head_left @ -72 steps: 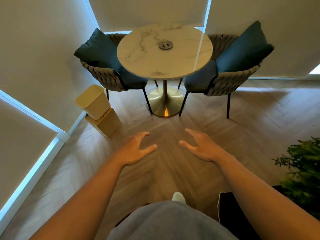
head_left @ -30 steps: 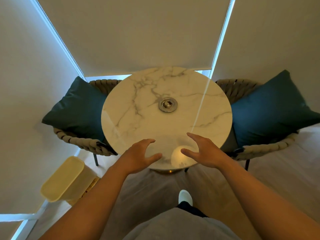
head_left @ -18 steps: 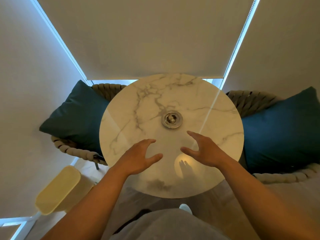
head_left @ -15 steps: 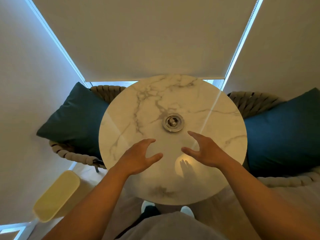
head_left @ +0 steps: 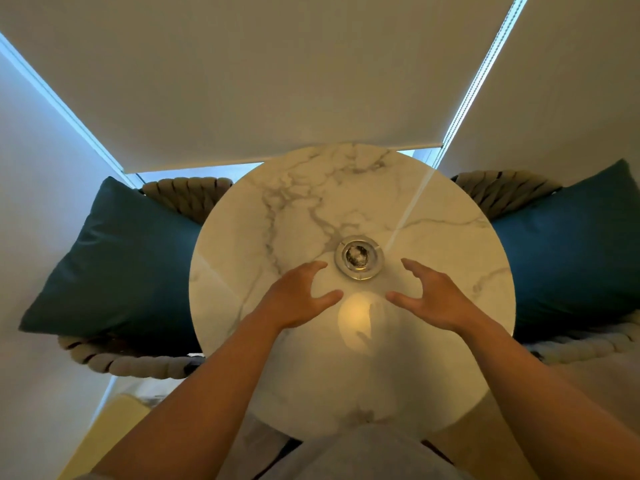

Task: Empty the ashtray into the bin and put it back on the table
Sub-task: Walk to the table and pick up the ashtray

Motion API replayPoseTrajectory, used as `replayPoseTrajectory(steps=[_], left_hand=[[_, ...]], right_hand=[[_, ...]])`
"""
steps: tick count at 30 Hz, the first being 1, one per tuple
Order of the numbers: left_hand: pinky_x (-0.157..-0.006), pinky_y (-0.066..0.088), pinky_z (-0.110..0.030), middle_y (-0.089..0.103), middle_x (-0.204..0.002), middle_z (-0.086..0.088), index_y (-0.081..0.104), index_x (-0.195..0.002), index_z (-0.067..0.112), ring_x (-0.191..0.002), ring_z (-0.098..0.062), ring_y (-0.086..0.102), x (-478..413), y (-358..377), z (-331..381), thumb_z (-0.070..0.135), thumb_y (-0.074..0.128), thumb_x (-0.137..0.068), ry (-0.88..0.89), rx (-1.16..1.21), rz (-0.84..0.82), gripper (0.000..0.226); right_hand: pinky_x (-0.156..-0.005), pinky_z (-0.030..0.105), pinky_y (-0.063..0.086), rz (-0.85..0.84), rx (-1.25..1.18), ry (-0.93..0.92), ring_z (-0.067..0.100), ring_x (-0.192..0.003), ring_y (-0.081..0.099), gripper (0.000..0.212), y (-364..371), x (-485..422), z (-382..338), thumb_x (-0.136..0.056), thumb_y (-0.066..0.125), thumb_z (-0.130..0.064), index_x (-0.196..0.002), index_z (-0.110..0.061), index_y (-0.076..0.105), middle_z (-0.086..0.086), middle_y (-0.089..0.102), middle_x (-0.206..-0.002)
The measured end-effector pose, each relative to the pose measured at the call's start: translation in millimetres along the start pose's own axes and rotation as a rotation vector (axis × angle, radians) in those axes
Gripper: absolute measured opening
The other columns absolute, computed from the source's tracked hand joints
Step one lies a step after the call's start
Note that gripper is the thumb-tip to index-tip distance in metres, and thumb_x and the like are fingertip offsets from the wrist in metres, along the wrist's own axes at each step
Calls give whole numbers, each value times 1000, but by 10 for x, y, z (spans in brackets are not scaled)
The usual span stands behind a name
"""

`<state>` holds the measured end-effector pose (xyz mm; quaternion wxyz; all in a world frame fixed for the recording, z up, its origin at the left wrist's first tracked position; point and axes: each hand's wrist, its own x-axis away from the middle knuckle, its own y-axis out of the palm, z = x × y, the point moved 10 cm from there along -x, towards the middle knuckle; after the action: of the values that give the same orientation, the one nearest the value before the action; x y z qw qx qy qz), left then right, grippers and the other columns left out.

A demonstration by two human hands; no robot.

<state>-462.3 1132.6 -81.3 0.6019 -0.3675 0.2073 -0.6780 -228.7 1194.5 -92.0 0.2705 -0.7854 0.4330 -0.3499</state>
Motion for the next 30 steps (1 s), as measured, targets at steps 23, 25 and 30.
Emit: replayPoseTrajectory(steps=[23, 25, 30], left_hand=[[-101, 44, -40, 47, -139, 3, 32, -142, 29, -122, -16, 49, -828, 789, -529, 71, 68, -52, -267, 135, 26, 106], [-98, 46, -41, 47, -135, 3, 31, -141, 32, -119, -16, 50, -922, 818, -520, 69, 70, -51, -259, 158, 34, 106], [-84, 48, -37, 43, -98, 21, 29, -125, 48, -102, -16, 53, -1104, 800, -462, 60, 73, -46, -264, 199, 96, 91]], right_hand=[[-99, 35, 42, -148, -38, 13, 25, -125, 50, 100, 348, -1085, 496, -63, 84, -46, -144, -13, 35, 8, 49, -143], [-97, 35, 43, -138, -51, 7, 25, -122, 52, 101, 379, -1189, 489, -61, 86, -43, -144, -12, 36, 9, 51, -139], [-102, 40, 41, -146, -68, 33, 29, -124, 48, 117, 452, -1358, 561, -57, 89, -43, -148, -9, 26, 15, 47, -139]])
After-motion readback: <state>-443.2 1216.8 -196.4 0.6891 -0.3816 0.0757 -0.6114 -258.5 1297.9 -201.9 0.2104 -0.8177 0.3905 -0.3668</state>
